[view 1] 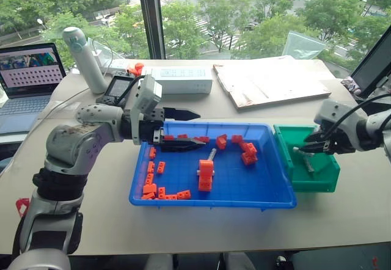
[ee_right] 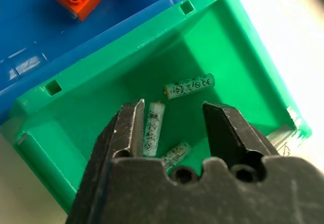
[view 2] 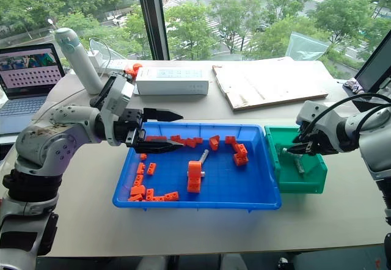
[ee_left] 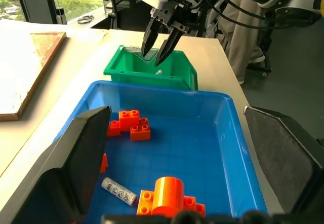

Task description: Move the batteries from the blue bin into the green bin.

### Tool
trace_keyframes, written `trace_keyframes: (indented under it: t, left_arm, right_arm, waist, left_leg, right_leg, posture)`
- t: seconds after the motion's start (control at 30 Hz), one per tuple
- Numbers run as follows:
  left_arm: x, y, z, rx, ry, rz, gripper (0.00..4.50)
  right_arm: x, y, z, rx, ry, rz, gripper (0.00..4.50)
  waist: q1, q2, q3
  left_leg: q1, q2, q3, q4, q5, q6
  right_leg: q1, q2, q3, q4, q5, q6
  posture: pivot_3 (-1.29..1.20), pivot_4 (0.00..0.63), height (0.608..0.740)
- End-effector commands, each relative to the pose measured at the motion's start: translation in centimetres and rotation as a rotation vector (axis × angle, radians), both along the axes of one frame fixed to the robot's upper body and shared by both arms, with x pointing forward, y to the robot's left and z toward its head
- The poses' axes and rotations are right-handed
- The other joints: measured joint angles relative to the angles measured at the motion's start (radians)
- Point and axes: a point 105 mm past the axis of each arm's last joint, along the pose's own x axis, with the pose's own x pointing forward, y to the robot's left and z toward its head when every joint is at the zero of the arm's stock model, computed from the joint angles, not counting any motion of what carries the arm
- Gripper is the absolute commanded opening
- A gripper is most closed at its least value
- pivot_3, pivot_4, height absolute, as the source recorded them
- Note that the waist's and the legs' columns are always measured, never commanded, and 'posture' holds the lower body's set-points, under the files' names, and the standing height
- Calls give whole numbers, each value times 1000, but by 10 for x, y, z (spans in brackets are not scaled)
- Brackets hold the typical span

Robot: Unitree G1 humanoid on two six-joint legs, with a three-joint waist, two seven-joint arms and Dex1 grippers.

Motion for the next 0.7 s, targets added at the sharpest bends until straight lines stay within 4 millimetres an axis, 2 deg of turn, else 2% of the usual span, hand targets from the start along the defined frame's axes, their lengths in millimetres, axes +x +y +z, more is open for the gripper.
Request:
trace_keyframes:
  t: [0.03, 0.13, 0.2, 0.3, 0.43, 0.7]
  left_arm:
    - [-1, 4, 7, 18, -54, 17, 4500]
    - [2, 10, 0, 59, -64, 61, 4500]
    - [3, 14, -4, 85, -62, 86, 4500]
    - [4, 22, -13, 137, -55, 124, 4500]
    - [4, 32, -20, 181, -56, 179, 4500]
    - [-11, 34, -18, 152, -52, 218, 4500]
  right_arm:
    - [8, 41, 52, 60, -208, 114, 2938]
    - [-8, 105, 43, 147, -143, 396, 2938]
    - [-13, 127, 30, 171, -111, 502, 2938]
    - [-5, 146, 10, 195, -83, 552, 2938]
    - [8, 161, -15, 166, -54, 609, 2938]
    - [29, 177, -41, 91, -20, 718, 2938]
  waist:
    - [-9, 1, 0]
    - [-8, 1, 0]
    - [-7, 1, 0]
    - [1, 0, 0]
    - [10, 0, 1]
    - [6, 0, 1]
  left_leg:
    - [0, 0, 0, 0, 0, 0]
    - [0, 1, -1, -1, 0, 0]
    - [0, 2, -1, -1, -1, -2]
    - [-1, 0, -2, 0, -1, -2]
    - [-1, 0, -2, 2, -1, -2]
    - [-1, 1, -2, 1, -1, -2]
  right_leg:
    - [-1, 0, 1, 0, 0, 0]
    - [0, 1, 0, 0, 0, 0]
    - [0, 2, 0, 0, 0, 0]
    - [0, 2, 0, 0, 0, 0]
    - [1, 2, 0, 0, 1, 0]
    - [0, 3, 0, 0, 1, -1]
  posture:
    - [0, 150, 735]
    - [0, 150, 735]
    - [0, 150, 735]
    - [0, 150, 735]
    - [0, 150, 735]
    - [0, 150, 735]
